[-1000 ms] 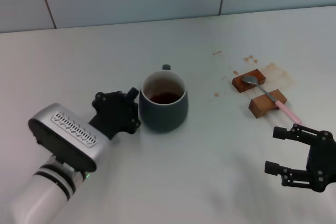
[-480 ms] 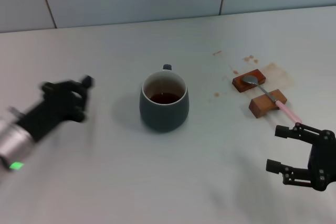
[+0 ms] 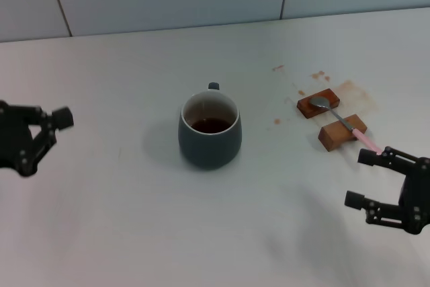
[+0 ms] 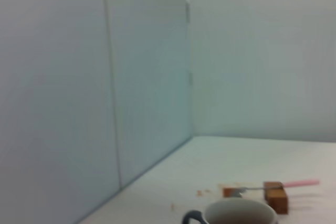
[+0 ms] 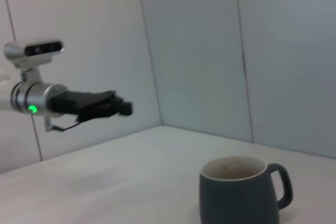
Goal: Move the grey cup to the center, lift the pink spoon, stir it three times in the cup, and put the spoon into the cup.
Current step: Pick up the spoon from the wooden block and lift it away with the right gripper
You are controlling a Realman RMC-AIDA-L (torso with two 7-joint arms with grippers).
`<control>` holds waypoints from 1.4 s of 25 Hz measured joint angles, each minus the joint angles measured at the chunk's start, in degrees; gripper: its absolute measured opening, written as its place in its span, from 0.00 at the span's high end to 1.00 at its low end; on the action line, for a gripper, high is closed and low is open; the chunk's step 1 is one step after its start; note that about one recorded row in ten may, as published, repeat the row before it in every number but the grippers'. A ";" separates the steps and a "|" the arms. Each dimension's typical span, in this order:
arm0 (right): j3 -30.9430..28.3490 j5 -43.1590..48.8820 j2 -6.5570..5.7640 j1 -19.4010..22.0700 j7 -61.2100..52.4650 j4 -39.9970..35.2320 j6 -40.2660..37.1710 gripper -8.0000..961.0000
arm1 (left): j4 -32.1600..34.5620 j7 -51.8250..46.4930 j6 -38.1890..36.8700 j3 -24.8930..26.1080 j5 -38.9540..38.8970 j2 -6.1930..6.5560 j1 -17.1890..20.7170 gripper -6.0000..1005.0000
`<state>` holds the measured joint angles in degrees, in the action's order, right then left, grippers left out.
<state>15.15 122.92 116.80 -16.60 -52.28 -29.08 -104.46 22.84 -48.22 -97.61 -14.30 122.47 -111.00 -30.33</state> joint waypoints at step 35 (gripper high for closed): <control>-3.12 -2.59 0.42 0.91 -8.15 3.30 -3.40 0.14 | 4.99 -2.44 -0.74 -6.42 -1.49 -2.52 4.61 0.20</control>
<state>12.03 120.33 117.22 -15.69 -60.43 -25.78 -107.86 27.83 -50.65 -98.35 -20.72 120.98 -113.53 -25.71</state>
